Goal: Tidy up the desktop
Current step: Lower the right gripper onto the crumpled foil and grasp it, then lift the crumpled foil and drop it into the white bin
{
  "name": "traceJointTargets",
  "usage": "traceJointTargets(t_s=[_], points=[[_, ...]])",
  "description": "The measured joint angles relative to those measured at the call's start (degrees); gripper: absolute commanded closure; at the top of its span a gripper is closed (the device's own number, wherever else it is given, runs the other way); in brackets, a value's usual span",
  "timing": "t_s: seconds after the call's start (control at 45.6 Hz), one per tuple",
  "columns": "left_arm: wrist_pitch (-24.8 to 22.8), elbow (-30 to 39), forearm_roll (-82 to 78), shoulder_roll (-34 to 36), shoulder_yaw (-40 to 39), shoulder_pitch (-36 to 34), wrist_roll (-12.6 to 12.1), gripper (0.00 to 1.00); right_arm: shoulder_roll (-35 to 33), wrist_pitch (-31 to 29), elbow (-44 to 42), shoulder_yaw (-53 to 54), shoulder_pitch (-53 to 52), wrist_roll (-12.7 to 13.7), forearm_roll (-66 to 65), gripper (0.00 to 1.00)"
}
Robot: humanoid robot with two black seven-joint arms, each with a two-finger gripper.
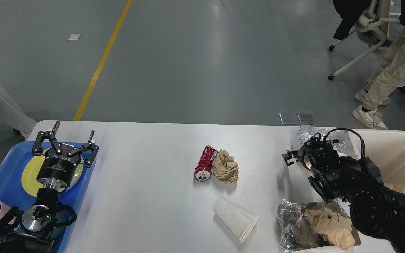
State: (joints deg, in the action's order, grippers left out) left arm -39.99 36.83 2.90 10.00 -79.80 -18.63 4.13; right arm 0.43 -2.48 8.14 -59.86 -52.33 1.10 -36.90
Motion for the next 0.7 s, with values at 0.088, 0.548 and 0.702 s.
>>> traceJointTargets(t_s=[0.088, 0.548, 0.702], points=[[0.0, 0.0, 0.0, 0.0, 0.0, 0.0, 0.0, 0.04, 0.0, -0.2, 0.1, 0.0, 0.0, 0.2, -0.1, 0.63], [0.0, 0.0, 0.0, 0.0, 0.0, 0.0, 0.0, 0.03, 0.0, -0.6, 0.1, 0.0, 0.4, 1.7, -0.1, 1.0], [0.0, 0.0, 0.0, 0.0, 0.0, 0.0, 0.0, 0.03, 0.1, -0.6, 0.1, -0.1, 0.2, 2.5, -0.1, 1.0]])
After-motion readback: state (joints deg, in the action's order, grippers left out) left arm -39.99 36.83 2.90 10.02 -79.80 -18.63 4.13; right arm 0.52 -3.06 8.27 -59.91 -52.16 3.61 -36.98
